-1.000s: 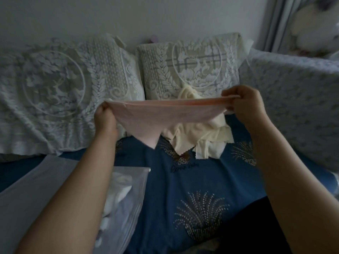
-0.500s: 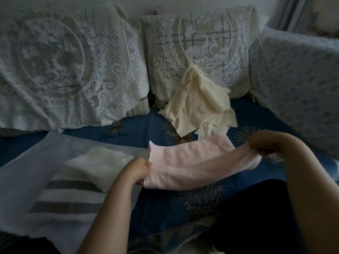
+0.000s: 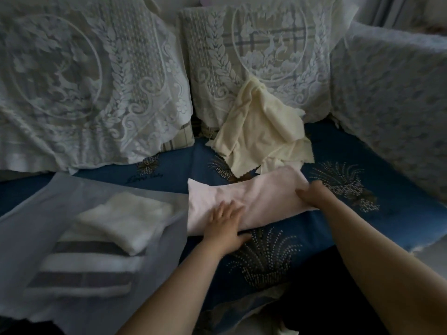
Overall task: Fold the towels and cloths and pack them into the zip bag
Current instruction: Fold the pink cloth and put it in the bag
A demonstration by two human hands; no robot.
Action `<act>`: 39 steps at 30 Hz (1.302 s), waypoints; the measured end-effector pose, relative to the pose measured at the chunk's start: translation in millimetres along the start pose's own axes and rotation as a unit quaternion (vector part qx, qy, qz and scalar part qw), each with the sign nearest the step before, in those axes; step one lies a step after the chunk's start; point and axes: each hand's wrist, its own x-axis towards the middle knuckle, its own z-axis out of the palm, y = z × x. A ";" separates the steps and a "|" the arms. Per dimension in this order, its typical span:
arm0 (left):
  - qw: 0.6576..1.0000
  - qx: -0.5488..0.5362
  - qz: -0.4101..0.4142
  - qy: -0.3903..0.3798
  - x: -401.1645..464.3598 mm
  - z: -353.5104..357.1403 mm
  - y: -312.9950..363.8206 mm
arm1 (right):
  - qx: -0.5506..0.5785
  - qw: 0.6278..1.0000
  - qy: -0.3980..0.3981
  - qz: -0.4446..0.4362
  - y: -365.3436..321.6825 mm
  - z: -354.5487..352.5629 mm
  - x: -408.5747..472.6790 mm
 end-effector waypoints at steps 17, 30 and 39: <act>0.936 -0.286 -0.055 0.200 -40.5 5.9 7.6 | 0.160 0.926 0.014 -0.342 -72.5 20.9 -127.7; 0.905 -0.030 -0.075 0.418 -135.8 -17.3 -54.1 | -0.328 0.801 -0.080 -0.495 -33.1 84.4 -107.2; 0.932 0.050 -0.196 0.300 -149.7 -3.2 -64.2 | -0.378 0.729 -0.018 -0.571 -22.8 89.2 -90.1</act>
